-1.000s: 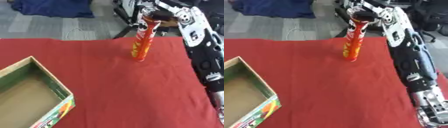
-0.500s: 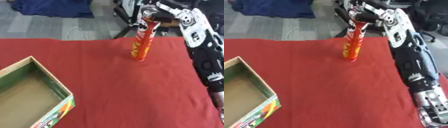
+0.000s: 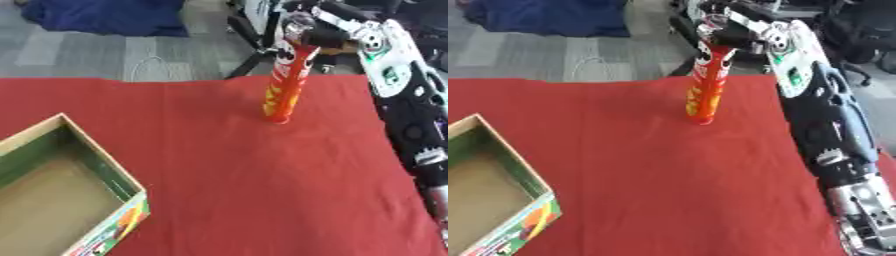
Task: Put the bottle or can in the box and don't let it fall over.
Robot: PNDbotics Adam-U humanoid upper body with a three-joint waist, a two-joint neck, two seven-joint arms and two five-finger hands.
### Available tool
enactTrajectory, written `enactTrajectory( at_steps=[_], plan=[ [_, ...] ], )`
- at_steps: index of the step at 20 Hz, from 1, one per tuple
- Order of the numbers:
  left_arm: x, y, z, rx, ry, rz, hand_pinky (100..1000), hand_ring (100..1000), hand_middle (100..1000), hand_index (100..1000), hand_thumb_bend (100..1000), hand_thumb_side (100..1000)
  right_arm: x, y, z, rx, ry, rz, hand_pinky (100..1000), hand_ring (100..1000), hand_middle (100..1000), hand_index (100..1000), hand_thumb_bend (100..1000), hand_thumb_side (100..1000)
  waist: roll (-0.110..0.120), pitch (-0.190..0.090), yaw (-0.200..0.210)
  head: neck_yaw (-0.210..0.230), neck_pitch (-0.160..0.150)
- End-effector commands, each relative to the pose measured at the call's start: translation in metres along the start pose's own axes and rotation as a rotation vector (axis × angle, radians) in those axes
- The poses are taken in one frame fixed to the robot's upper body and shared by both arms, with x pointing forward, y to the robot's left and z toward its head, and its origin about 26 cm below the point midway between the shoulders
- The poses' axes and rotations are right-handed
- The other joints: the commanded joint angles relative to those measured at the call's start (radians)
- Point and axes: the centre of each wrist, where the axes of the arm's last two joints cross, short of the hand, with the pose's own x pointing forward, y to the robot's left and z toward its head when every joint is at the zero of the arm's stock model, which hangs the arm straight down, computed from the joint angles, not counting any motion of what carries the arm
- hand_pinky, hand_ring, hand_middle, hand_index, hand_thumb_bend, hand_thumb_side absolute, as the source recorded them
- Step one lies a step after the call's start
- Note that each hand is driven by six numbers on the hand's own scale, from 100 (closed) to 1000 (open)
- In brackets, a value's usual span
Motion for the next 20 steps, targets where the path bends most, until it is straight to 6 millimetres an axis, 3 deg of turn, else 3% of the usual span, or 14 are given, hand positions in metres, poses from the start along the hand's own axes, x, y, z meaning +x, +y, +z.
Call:
enactTrajectory(
  at_steps=[1,20],
  plan=[
    [0.0076,0.0049,-0.0032,-0.018,-0.022,-0.030,369,871,662,693,100,702,-0.0056,-0.0154,0.0064,-0.014,0.016,0.047,910,980,920,1000,100,1000,0.001,-0.014,0.002,-0.004,-0.012],
    [0.0080,0.0048,-0.0046,-0.017,-0.029,-0.039,371,871,662,692,100,705,-0.0048,-0.0056,0.0034,0.000,-0.016,0.054,885,906,896,970,100,1000,0.003,0.005,0.009,-0.008,-0.012]
  ],
)
